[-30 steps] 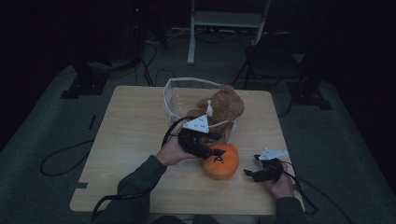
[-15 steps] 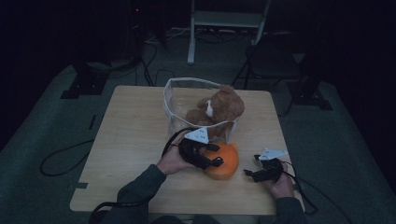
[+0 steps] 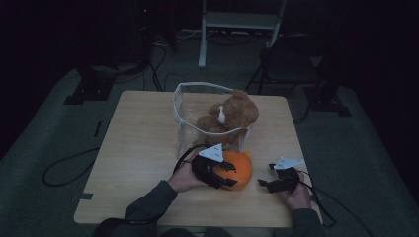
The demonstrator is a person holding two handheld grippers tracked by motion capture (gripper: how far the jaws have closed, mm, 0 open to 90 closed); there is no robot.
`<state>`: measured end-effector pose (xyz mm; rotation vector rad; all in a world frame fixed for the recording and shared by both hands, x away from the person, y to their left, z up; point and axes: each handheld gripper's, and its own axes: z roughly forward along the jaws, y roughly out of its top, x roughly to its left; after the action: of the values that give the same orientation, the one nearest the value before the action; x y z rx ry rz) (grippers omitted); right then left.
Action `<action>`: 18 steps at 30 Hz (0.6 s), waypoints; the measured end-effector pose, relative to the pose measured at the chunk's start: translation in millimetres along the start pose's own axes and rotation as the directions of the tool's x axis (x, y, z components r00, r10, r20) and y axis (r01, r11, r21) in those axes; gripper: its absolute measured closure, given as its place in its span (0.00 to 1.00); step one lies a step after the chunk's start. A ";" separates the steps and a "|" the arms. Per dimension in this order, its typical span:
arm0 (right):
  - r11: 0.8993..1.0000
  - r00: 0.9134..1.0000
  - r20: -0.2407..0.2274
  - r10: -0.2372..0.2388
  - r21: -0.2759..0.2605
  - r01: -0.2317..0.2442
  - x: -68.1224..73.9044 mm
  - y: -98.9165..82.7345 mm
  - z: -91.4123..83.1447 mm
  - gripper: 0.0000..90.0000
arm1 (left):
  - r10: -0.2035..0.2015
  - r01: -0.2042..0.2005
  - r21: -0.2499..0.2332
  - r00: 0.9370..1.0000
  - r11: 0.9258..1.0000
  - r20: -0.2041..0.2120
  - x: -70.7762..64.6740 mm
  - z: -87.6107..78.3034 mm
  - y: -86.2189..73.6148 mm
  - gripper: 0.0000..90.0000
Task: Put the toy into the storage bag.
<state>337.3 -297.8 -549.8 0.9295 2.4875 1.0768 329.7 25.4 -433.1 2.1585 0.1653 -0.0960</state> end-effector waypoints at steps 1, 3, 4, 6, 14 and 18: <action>1.000 1.000 0.000 -0.001 0.000 0.001 -0.1 0.0 0.0 0.16 | 0.003 -0.003 0.003 1.000 1.000 0.002 -0.6 0.8 -0.6 0.44; 1.000 1.000 0.000 0.000 0.000 0.000 0.0 0.0 0.0 0.16 | 0.003 -0.003 0.008 1.000 1.000 0.005 -1.1 2.5 -1.6 0.44; 1.000 1.000 0.000 0.000 0.000 0.000 0.0 0.0 0.0 0.16 | 0.003 -0.003 0.011 1.000 1.000 0.008 -1.3 3.5 -2.4 0.44; 1.000 1.000 0.000 0.000 0.000 0.000 0.0 0.0 0.0 0.16 | 0.004 -0.004 0.003 1.000 1.000 0.016 -2.6 4.4 -3.1 0.44; 1.000 1.000 0.001 -0.001 0.000 0.001 -0.1 0.0 0.0 0.16 | 0.008 -0.008 0.034 1.000 0.999 -0.013 -0.9 9.6 -6.3 0.43; 1.000 1.000 0.000 0.001 0.000 -0.001 0.0 0.0 0.0 0.16 | -0.001 0.003 0.066 0.999 0.998 -0.034 2.5 15.2 -10.1 0.43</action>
<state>337.3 -297.8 -549.8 0.9305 2.4868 1.0775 330.6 18.6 -450.1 2.2270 0.1861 -0.0662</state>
